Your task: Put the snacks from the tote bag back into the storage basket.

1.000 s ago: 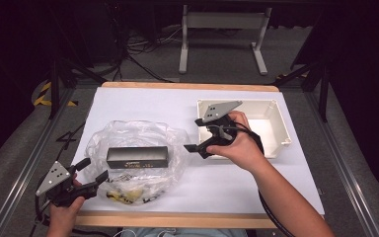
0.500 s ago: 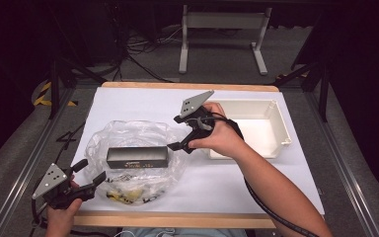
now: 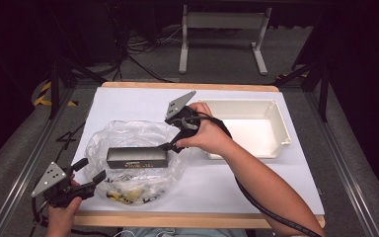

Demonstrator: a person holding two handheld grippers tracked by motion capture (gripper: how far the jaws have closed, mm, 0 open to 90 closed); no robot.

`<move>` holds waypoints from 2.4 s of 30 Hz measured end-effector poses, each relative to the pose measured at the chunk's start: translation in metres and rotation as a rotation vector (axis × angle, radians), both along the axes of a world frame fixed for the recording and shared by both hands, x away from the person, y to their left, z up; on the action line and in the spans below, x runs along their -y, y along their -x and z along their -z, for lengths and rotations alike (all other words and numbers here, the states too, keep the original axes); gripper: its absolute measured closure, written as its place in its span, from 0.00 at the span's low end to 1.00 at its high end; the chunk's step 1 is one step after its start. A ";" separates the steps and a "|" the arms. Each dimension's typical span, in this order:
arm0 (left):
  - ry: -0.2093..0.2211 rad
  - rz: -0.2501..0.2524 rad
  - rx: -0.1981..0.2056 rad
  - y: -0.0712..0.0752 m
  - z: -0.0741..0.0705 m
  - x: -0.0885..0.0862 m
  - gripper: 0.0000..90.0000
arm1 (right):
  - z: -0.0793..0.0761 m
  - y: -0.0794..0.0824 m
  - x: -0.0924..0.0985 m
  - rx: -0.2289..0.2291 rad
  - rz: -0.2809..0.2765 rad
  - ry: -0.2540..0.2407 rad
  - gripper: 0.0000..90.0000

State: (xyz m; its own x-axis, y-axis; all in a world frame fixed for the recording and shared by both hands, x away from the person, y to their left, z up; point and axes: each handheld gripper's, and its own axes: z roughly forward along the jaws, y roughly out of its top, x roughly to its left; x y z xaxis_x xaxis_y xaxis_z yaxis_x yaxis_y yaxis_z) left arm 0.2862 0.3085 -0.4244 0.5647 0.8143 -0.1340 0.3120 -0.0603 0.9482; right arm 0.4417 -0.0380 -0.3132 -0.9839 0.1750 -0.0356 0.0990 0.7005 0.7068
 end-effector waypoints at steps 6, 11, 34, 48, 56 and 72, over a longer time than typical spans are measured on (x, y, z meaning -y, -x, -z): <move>-0.001 0.001 0.000 0.000 0.000 0.000 0.23 | 0.005 -0.002 -0.011 0.007 -0.015 0.046 0.17; -0.007 0.005 -0.004 0.000 -0.001 0.000 0.23 | 0.015 -0.006 -0.023 0.014 -0.013 0.099 0.17; 0.003 0.002 -0.001 -0.001 0.000 -0.001 0.23 | 0.060 -0.012 -0.046 -0.052 -0.026 0.175 0.14; 0.002 0.002 0.000 -0.001 0.000 -0.001 0.23 | 0.084 -0.014 -0.055 -0.074 -0.037 0.252 0.20; 0.003 0.003 0.000 -0.001 0.000 -0.001 0.23 | 0.088 -0.015 -0.056 -0.081 -0.050 0.271 0.28; 0.005 0.006 0.001 -0.001 0.000 -0.001 0.22 | 0.089 -0.016 -0.055 -0.083 -0.124 0.259 0.47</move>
